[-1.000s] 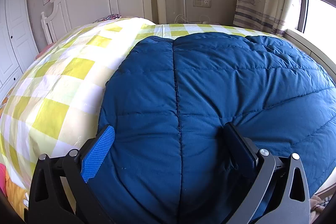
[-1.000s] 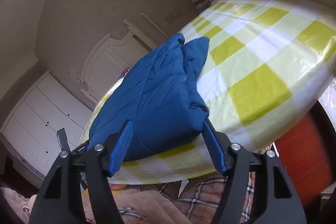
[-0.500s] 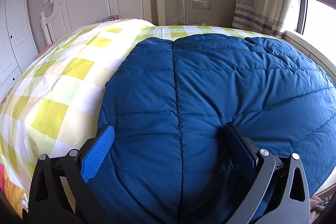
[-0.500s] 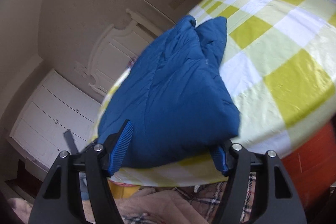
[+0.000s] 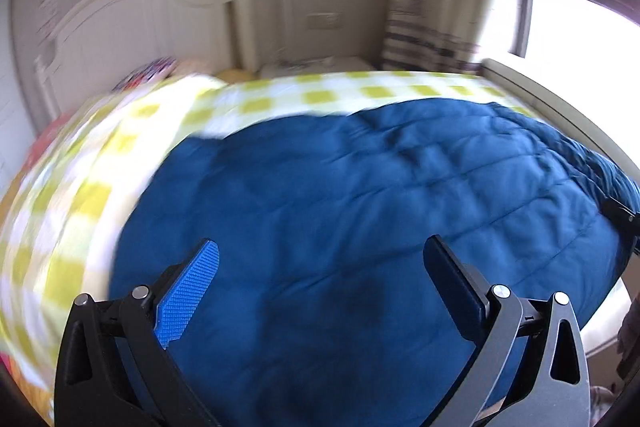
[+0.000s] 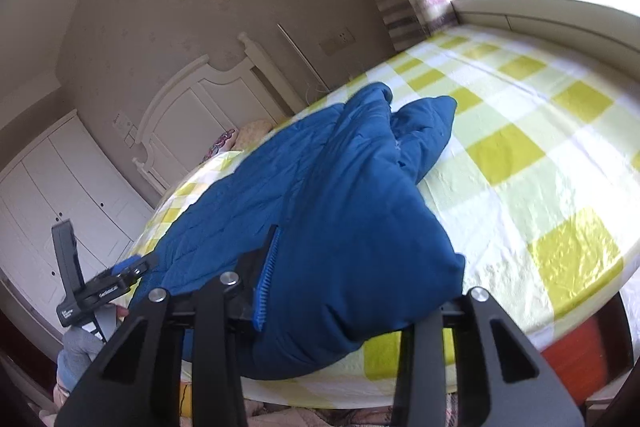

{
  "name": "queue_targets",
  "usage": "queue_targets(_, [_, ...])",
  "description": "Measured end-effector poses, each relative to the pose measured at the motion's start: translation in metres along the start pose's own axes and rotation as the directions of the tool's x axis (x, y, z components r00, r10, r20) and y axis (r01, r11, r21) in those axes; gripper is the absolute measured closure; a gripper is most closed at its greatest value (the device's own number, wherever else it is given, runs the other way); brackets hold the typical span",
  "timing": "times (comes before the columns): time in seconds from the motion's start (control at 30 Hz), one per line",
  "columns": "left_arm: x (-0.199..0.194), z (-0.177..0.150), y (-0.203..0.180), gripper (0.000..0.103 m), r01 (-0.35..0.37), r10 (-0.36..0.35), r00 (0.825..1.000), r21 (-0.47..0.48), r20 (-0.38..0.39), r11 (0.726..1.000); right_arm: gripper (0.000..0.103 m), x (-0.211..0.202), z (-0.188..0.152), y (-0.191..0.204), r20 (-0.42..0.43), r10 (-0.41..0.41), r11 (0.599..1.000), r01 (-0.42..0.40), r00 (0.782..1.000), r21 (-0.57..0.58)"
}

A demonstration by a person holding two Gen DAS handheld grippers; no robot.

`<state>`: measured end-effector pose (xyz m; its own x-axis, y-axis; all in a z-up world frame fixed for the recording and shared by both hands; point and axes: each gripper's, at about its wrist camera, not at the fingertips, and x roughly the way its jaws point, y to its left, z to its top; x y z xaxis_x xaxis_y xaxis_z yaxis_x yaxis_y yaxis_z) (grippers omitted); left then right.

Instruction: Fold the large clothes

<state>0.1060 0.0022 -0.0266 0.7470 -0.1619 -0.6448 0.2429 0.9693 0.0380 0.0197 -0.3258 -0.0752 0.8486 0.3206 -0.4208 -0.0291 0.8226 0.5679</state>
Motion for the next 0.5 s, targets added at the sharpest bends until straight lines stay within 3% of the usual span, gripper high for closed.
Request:
queue_targets(0.07, [0.009,0.004,-0.024,0.005,0.022,-0.022,1.000,0.057,-0.008,0.998,0.067,-0.002,0.003,0.007,0.009,-0.006,1.000,0.006,1.000,-0.030])
queue_targets(0.13, [0.031,-0.008,-0.048,0.004,0.059,-0.043,0.993,0.141,-0.110,0.988,0.067,-0.005,0.007,0.015,0.019,-0.012,0.998,0.013,1.000,-0.055])
queue_targets(0.17, [0.036,-0.017,-0.053,0.004,0.029,-0.013,0.995,0.170,-0.096,0.985,0.068,-0.006,0.011,0.020,0.025,-0.002,0.998,0.003,1.000,-0.067])
queue_targets(0.2, [0.033,-0.018,-0.047,0.004,0.046,-0.032,0.995,0.142,-0.098,0.989,0.068,-0.008,0.015,0.033,0.042,-0.003,0.995,0.007,0.999,-0.098])
queue_targets(0.27, [0.015,-0.016,-0.013,0.005,0.161,-0.160,0.981,0.004,-0.108,0.987,0.068,-0.014,0.021,0.059,0.077,-0.009,0.983,0.023,0.997,-0.181])
queue_targets(0.33, [-0.019,-0.014,0.034,0.005,0.230,-0.231,0.973,-0.110,0.010,0.967,0.069,-0.016,0.028,0.097,0.109,0.010,0.958,0.021,0.994,-0.286])
queue_targets(0.4, [-0.058,-0.011,0.097,0.005,0.190,-0.163,0.978,-0.229,0.129,0.955,0.069,-0.010,0.033,0.146,0.123,0.048,0.910,0.008,0.991,-0.415])
queue_targets(0.5, [-0.112,-0.016,0.181,0.005,0.093,0.002,0.971,-0.382,0.240,0.919,0.069,0.017,0.023,0.241,0.109,0.125,0.775,-0.028,0.986,-0.631])
